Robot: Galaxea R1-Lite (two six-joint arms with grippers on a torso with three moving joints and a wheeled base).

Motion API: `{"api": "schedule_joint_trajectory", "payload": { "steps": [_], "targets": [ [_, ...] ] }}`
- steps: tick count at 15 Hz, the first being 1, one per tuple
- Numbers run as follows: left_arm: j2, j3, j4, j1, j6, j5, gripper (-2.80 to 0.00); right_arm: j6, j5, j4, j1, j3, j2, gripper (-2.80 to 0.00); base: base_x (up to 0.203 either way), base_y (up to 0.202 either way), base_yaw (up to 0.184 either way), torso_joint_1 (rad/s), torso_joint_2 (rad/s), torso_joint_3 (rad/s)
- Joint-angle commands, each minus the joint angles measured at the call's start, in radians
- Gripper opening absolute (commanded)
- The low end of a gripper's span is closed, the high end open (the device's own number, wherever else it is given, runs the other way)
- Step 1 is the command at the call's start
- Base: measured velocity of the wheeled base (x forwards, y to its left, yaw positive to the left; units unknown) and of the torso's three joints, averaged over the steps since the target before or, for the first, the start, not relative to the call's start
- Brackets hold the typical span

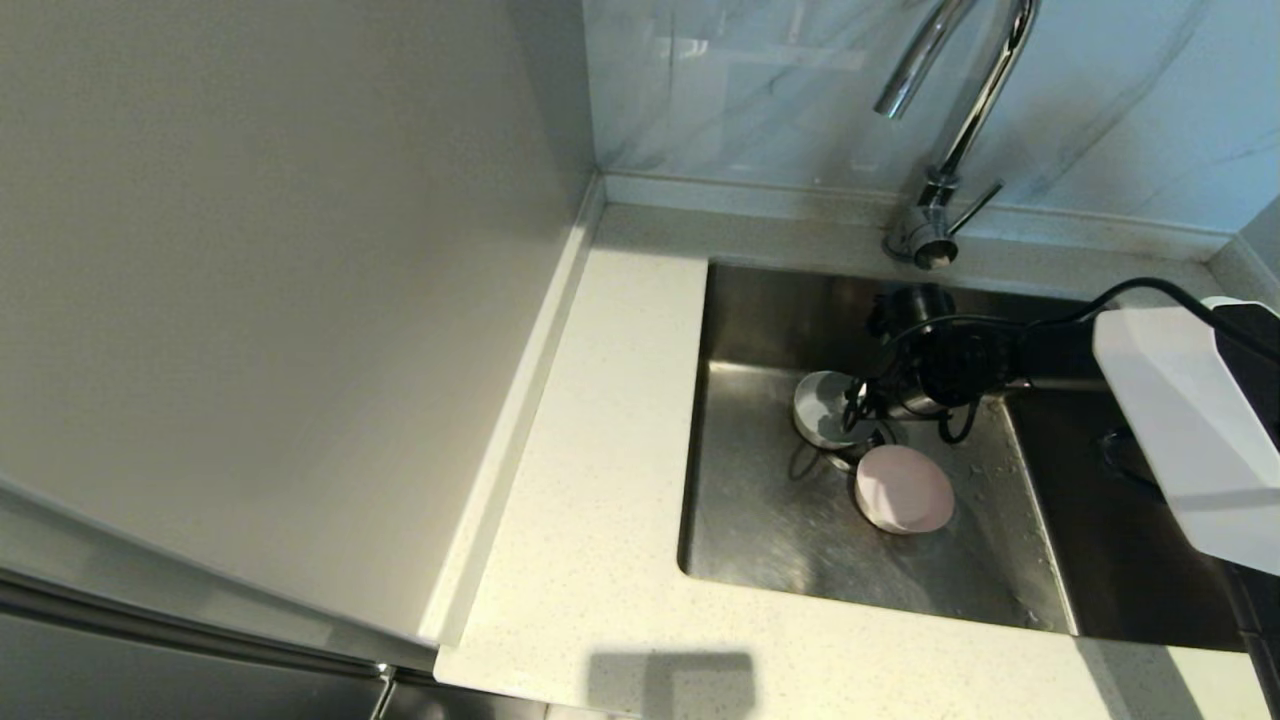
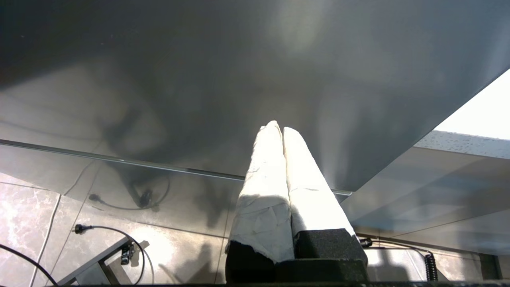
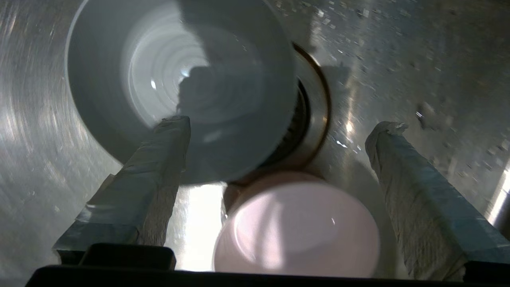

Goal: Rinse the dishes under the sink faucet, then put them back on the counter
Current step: Put a bowl back to the table from the sink

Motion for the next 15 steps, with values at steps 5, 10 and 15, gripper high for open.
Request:
{"api": "schedule_joint_trajectory", "payload": {
  "steps": [5, 10, 15],
  "targets": [
    [-0.003, 0.0, 0.0, 0.0, 0.0, 0.0, -2.8, -0.004, 0.004, -0.073, -0.014, -0.024, 0.101, 0.0, 0.0, 0.0, 0.0, 0.0, 0.0, 0.0],
    [-0.003, 0.0, 0.0, 0.0, 0.0, 0.0, -2.8, -0.027, 0.046, -0.11, -0.015, -0.024, 0.125, -2.8, 0.0, 0.0, 0.0, 0.0, 0.0, 0.0],
    [-0.003, 0.0, 0.0, 0.0, 0.0, 0.0, -2.8, -0.059, 0.046, -0.159, -0.022, -0.024, 0.109, -2.8, 0.0, 0.0, 0.0, 0.0, 0.0, 0.0]
  ]
}}
